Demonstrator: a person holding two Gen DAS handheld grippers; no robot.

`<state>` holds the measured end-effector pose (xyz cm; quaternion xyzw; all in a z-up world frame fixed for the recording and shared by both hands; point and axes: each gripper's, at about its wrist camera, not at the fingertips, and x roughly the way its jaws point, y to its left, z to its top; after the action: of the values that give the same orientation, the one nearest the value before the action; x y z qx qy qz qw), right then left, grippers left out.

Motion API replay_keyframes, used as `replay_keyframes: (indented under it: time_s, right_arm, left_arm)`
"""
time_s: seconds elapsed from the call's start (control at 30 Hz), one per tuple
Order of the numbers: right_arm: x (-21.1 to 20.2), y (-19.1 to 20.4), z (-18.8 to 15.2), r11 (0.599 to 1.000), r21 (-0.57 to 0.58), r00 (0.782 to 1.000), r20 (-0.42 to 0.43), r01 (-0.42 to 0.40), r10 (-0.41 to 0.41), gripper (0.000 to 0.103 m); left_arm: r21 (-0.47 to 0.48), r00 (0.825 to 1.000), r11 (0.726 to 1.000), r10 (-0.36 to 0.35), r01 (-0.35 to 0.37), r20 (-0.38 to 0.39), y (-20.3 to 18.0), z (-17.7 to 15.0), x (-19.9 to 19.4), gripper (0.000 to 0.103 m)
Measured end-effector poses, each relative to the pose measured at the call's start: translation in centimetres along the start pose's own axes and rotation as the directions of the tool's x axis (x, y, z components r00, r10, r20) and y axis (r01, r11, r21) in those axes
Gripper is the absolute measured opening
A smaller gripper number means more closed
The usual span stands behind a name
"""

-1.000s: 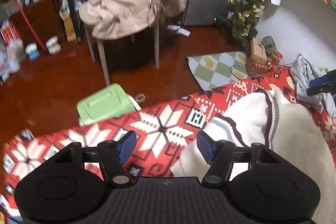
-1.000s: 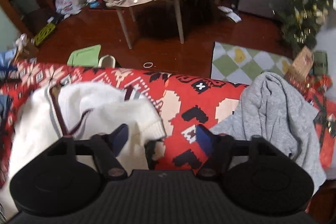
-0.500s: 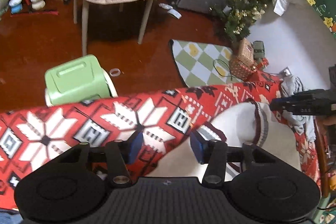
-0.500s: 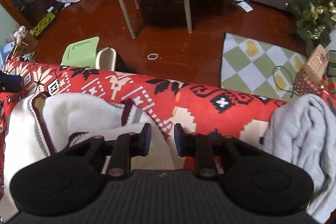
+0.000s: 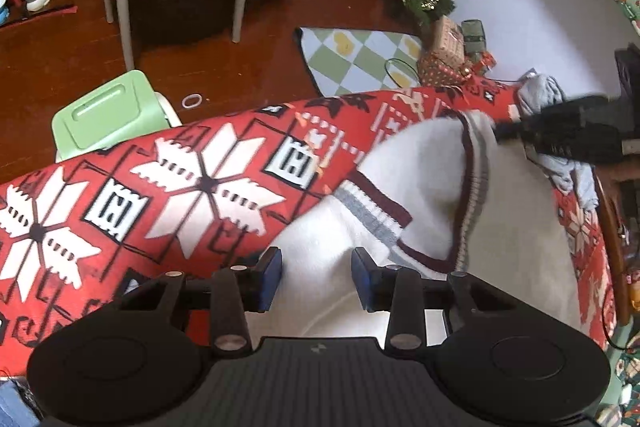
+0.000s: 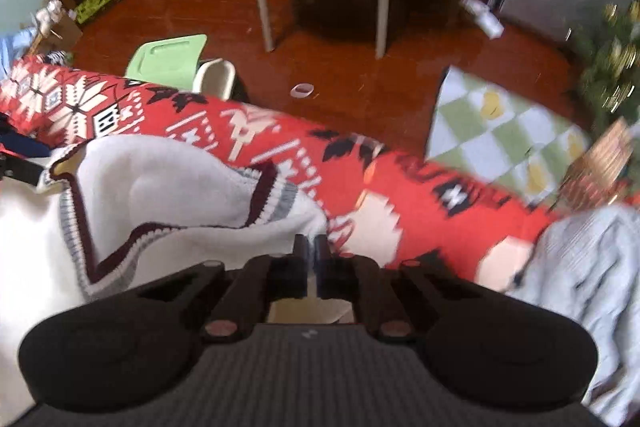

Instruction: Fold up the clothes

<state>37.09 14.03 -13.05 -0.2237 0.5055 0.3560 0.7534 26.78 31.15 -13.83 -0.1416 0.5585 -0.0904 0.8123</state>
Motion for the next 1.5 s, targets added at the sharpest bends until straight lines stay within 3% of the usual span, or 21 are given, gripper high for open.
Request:
replay_keyframes:
  time_s: [0.23, 0.33, 0.43, 0.5, 0.67, 0.8, 0.97, 1.13, 1.27, 1.33, 1.37, 1.5]
  right_arm:
    - [-2.7, -0.6, 2.6, 0.993, 0.019, 0.981, 0.159, 0.113, -0.114, 0.002]
    - [-1.8, -0.7, 2.4, 0.995, 0.013, 0.989, 0.113, 0.099, -0.100, 0.003]
    - [-1.7, -1.0, 1.7, 0.995, 0.044, 0.991, 0.090, 0.090, -0.094, 0.019]
    - [-2.5, -1.1, 1.2, 0.994, 0.088, 0.991, 0.110, 0.071, -0.081, 0.031]
    - [-5.0, -0.2, 0.8, 0.986, 0.161, 0.988, 0.152, -0.053, 0.029, 0.034]
    - [-5.8, 2.9, 1.5, 0.974, 0.159, 0.974, 0.187, -0.161, 0.131, 0.036]
    - [-5.4, 8.6, 3.4, 0.942, 0.117, 0.936, 0.207, -0.314, 0.286, 0.036]
    - [-3.4, 13.3, 3.0, 0.894, 0.175, 0.909, 0.134, -0.413, 0.394, 0.036]
    - [-0.6, 14.8, 1.5, 0.893, 0.239, 0.922, 0.031, -0.381, 0.385, 0.034]
    - [0.6, 14.6, 0.5, 0.901, 0.268, 0.933, -0.013, -0.342, 0.358, 0.025]
    - [0.9, 14.2, -0.1, 0.901, 0.278, 0.936, -0.020, -0.333, 0.352, 0.015]
    - [1.1, 12.4, -2.1, 0.881, 0.321, 0.930, -0.004, -0.347, 0.367, 0.010]
  left_arm:
    - [0.033, 1.000, 0.999, -0.028, 0.028, -0.011, -2.5, -1.2, 0.2, 0.037]
    - [0.010, 1.000, 1.000, -0.018, 0.018, 0.002, -2.7, -1.7, 0.1, 0.037]
    - [-0.058, 0.999, 0.998, -0.021, 0.023, 0.031, -1.9, -1.7, -0.8, 0.040]
    - [-0.099, 0.998, 0.995, -0.021, 0.027, 0.057, -1.1, -1.8, -1.6, 0.043]
    - [-0.278, 0.991, 0.956, -0.061, 0.093, 0.122, 2.3, -2.0, -3.5, 0.044]
    - [-0.318, 0.992, 0.940, -0.112, 0.125, 0.059, 3.1, -2.0, -1.9, 0.044]
    - [-0.272, 0.986, 0.948, -0.162, 0.165, 0.035, 0.8, -2.8, -0.8, 0.044]
    - [-0.234, 0.977, 0.948, -0.208, 0.214, 0.048, -1.5, -3.9, -0.9, 0.044]
    - [-0.264, 0.961, 0.925, -0.275, 0.273, 0.031, -2.5, -5.4, 0.0, 0.044]
    - [-0.262, 0.957, 0.922, -0.289, 0.285, 0.021, -3.2, -6.2, 0.1, 0.044]
    - [-0.266, 0.955, 0.919, -0.296, 0.290, 0.021, -3.3, -6.5, 0.0, 0.044]
    - [-0.292, 0.956, 0.911, -0.288, 0.290, 0.052, -2.9, -7.2, -1.0, 0.044]
